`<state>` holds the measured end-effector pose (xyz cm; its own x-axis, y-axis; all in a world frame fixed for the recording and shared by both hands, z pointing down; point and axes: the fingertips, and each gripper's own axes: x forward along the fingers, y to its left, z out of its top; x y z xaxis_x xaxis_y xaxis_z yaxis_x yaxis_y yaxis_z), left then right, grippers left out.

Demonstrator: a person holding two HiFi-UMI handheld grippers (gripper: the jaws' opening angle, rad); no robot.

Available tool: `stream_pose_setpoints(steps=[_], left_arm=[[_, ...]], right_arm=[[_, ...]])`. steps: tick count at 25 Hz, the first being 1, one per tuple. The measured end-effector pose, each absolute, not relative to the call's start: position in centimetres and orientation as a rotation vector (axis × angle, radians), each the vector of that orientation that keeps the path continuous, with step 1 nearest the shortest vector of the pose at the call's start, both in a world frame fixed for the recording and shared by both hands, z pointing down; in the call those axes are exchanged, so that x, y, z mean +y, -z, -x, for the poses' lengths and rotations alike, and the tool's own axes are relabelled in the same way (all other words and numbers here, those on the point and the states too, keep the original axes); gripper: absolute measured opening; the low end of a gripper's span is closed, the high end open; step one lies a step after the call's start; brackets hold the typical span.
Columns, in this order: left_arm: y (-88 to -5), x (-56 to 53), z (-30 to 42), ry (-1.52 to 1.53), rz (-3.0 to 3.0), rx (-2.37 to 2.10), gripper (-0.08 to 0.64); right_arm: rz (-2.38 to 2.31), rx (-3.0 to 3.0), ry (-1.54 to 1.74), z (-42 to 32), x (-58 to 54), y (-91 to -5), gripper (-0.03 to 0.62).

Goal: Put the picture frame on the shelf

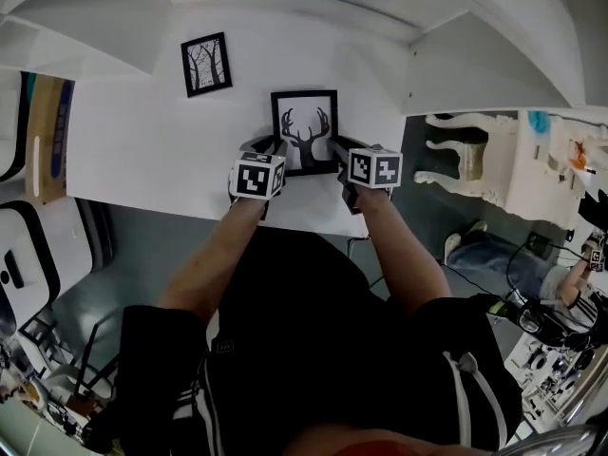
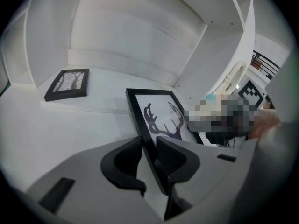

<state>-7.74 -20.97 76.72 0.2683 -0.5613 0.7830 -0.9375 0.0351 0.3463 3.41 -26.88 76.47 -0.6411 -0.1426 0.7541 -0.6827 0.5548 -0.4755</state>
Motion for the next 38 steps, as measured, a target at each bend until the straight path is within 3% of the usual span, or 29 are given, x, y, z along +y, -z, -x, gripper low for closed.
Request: stream_pose_setpoints(steps=[17, 38], left_arm=[[-60.8, -18.9, 9.5, -0.438, -1.773, -1.681, 0.094], [-44.8, -21.3, 6.8, -0.396, -2.298, -1.72, 0.094]], right_arm=[[-0.58, -2.46, -1.083, -2.1, -24.9, -62.7, 0.091], [-0.9, -2.768, -0.91, -5.4, -25.4, -47.7, 0.091]])
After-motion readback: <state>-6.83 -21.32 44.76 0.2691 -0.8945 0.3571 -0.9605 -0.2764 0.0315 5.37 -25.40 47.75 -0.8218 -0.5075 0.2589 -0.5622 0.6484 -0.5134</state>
